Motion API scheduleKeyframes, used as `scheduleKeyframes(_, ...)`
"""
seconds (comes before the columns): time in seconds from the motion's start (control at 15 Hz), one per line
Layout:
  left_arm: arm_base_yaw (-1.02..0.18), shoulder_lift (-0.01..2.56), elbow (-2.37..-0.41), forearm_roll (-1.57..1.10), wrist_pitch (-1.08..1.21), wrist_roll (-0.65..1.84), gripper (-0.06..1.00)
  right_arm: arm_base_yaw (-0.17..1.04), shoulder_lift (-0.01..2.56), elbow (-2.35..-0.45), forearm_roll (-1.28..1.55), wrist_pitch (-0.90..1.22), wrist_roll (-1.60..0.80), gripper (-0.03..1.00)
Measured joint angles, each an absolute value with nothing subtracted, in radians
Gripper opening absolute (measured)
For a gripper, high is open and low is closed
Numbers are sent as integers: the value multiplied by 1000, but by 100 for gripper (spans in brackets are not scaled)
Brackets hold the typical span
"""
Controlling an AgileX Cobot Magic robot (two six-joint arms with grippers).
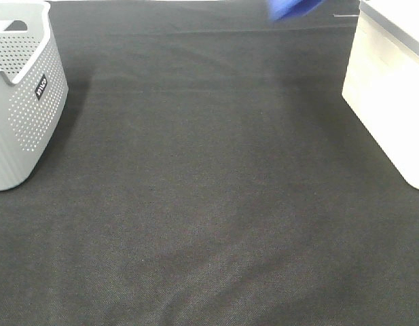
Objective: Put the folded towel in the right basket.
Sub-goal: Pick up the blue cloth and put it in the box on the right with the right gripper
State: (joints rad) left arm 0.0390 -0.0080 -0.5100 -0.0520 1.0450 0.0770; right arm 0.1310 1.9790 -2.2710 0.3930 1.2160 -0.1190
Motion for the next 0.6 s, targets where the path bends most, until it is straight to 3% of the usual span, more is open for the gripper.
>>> scheduleKeyframes(0.27, 39, -8, -510, -52, 1045, 77, 98, -171, 1923, -2269, 386, 1216, -121, 14)
scheduleKeyframes(0.33, 39, -8, -510, -52, 1045, 77, 98, -171, 1923, -2269, 386, 1216, -121, 14)
scheduleKeyframes(0.6, 39, -8, -510, -52, 1045, 77, 98, -364, 1984, -2248, 367, 1220, -128, 14)
